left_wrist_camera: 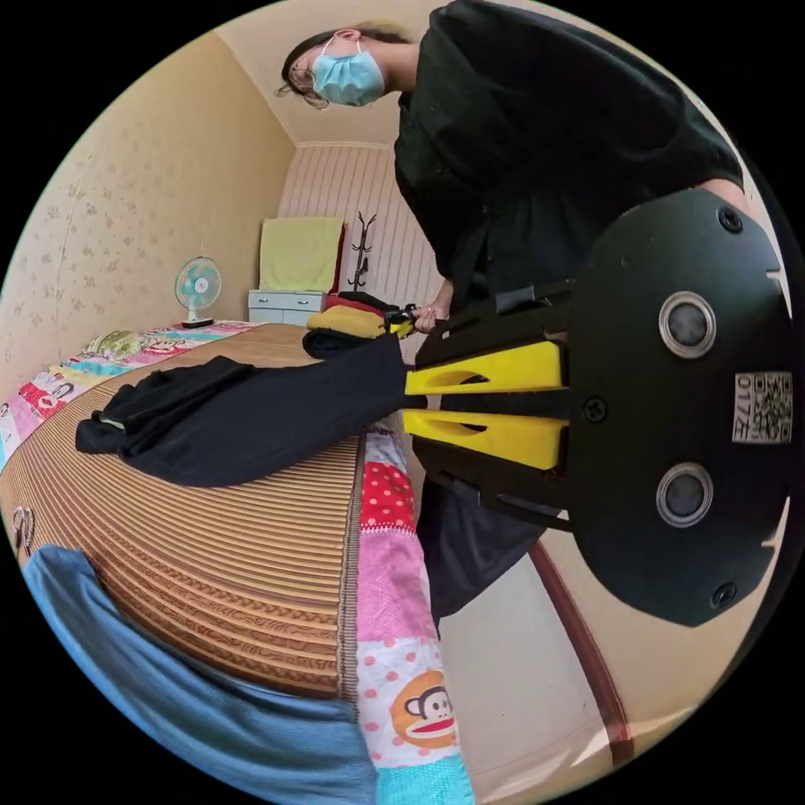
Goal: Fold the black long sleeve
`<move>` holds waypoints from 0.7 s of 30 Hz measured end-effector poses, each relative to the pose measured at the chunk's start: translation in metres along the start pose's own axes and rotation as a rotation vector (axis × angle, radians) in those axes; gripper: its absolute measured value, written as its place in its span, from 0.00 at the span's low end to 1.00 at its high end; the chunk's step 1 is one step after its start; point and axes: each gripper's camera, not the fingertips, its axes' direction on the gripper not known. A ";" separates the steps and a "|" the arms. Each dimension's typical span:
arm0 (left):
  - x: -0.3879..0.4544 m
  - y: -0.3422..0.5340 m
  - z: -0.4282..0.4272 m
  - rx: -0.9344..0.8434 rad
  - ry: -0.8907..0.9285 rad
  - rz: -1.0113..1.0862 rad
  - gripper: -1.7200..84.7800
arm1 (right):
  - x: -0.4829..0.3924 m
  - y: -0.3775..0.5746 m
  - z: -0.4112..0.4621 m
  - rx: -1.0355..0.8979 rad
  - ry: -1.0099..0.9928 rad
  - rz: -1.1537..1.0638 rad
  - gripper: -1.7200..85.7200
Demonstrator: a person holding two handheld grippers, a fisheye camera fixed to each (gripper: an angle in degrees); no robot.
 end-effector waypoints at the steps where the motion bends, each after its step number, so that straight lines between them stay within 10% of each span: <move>1: -0.001 0.006 -0.005 0.025 0.042 -0.008 0.06 | -0.006 0.016 -0.005 0.041 -0.043 -0.021 0.06; 9: -0.018 -0.004 -0.044 0.403 0.342 -0.030 0.07 | -0.011 0.006 -0.016 0.272 -0.218 -0.125 0.05; 21: -0.001 -0.196 -0.074 0.489 0.415 0.181 0.06 | 0.008 -0.141 0.006 0.694 -0.432 -0.322 0.05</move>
